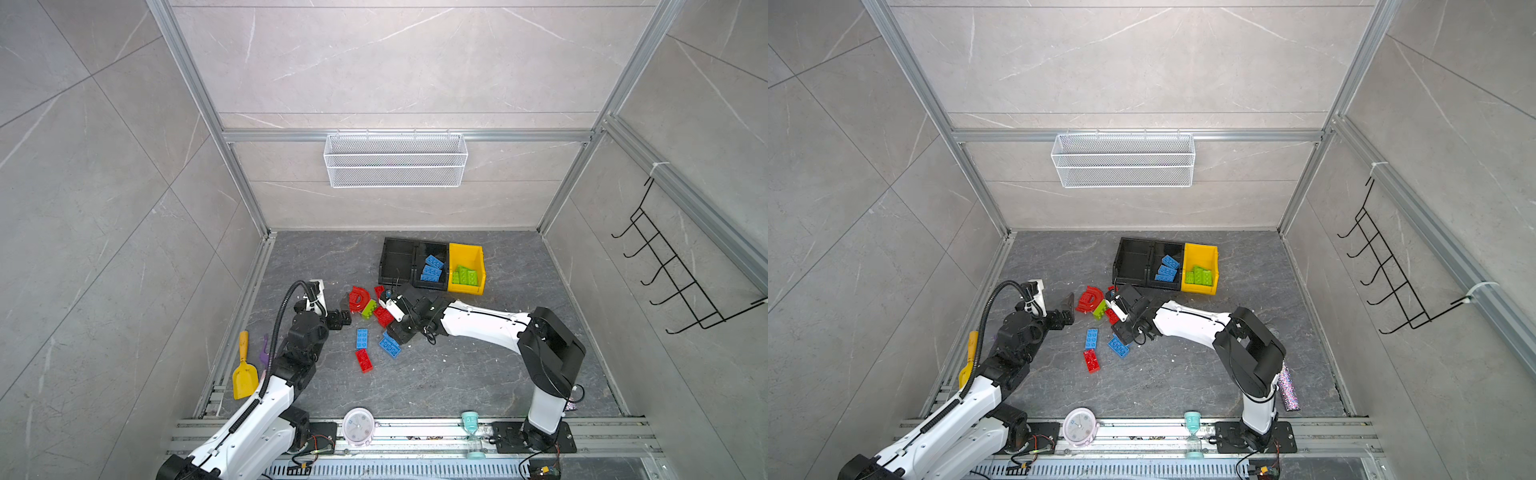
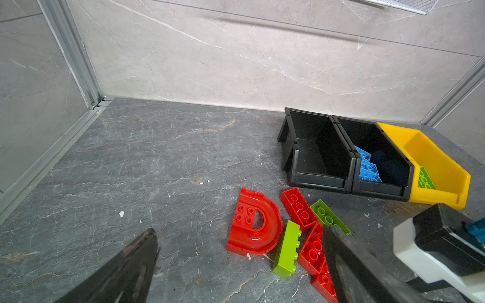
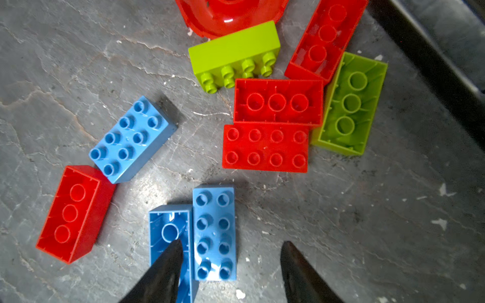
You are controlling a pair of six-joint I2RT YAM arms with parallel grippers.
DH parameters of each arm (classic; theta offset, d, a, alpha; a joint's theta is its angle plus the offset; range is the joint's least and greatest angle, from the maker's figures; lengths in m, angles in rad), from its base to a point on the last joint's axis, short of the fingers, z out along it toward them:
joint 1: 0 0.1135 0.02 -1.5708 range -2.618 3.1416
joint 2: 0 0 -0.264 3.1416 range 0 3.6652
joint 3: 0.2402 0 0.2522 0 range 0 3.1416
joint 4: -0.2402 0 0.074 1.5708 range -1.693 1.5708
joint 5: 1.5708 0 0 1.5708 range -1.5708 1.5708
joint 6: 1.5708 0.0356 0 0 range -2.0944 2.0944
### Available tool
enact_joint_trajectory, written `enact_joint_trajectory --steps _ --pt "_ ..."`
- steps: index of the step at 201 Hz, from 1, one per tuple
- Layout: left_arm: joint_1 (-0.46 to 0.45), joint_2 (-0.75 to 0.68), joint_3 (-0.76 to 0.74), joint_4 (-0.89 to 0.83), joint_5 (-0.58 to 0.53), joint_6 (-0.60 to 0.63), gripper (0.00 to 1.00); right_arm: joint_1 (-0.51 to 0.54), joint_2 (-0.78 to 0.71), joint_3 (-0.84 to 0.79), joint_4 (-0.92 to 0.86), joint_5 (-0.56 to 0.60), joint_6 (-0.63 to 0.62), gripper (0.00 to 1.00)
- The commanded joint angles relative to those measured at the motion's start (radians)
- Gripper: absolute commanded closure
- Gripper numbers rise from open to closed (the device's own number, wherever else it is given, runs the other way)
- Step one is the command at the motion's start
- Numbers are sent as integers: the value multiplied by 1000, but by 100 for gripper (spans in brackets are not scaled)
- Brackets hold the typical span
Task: Sort the legos into containers by color
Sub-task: 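Lower the right gripper onto a blue brick and grasp it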
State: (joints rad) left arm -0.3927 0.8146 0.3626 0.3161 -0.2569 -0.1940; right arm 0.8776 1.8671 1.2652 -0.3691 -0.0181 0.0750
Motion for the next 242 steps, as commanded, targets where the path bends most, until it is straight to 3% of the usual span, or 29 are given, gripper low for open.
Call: enact_joint_trajectory --steps 1,64,110,155,242 --pt "2 -15 4 34 -3 5 0 -3 60 39 -33 13 -19 38" --pt "1 -11 1 38 -5 6 0 -38 108 33 -17 10 6 38" --pt "2 -9 2 40 2 0 0 -98 -4 -50 -19 33 49 37" --pt "2 3 3 44 7 -3 0 -97 -54 -67 -6 -36 21 33" --pt "2 11 3 47 4 -1 0 -94 79 -1 -45 -15 -1 35"
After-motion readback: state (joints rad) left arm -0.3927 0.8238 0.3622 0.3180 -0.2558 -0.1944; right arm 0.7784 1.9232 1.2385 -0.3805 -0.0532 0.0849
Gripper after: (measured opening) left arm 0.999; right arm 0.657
